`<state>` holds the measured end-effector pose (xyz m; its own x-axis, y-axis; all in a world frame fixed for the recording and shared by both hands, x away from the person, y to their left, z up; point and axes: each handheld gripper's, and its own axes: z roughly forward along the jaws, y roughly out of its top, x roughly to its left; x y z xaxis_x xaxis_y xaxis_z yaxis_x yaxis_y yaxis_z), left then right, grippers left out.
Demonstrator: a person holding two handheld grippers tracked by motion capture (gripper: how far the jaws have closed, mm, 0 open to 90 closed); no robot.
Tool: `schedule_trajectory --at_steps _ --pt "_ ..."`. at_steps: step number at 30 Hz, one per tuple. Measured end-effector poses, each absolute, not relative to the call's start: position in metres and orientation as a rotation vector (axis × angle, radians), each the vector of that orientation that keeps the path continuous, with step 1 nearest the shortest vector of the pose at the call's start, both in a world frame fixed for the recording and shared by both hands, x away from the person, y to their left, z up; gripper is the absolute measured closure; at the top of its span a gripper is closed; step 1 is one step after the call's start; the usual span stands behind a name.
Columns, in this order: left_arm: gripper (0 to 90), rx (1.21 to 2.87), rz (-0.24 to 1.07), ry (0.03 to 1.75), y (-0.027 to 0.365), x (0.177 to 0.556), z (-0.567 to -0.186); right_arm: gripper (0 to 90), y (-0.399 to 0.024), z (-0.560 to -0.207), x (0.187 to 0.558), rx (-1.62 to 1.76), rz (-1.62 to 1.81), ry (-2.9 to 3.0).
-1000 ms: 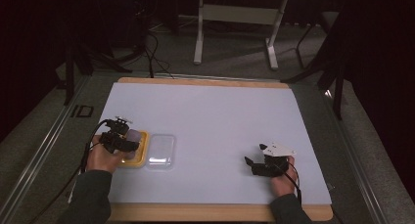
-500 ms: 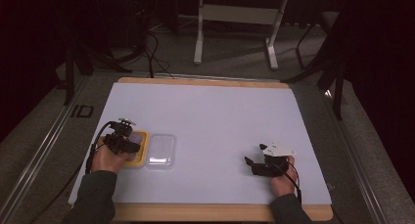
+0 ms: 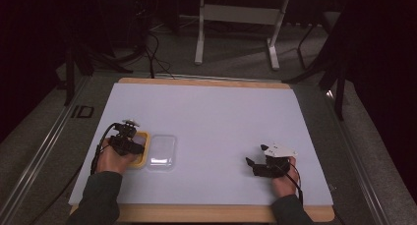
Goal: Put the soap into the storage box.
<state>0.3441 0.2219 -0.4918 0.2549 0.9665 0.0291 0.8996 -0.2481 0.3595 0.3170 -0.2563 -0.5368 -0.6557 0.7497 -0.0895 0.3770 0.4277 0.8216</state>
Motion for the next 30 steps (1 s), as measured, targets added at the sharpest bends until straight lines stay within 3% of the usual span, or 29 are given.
schedule_trajectory --at_steps 8,16,30 --pt "34.9 2.246 0.375 1.726 0.223 0.342 -0.488 21.1 -0.256 -0.537 0.317 0.953 1.123 2.24" --pt "34.3 2.222 0.419 1.695 0.22 0.337 -0.476 21.1 -0.256 -0.537 0.317 0.953 1.124 2.238" --pt "33.0 2.241 0.451 1.509 0.195 0.333 -0.465 21.1 -0.257 -0.537 0.317 0.953 1.126 2.237"
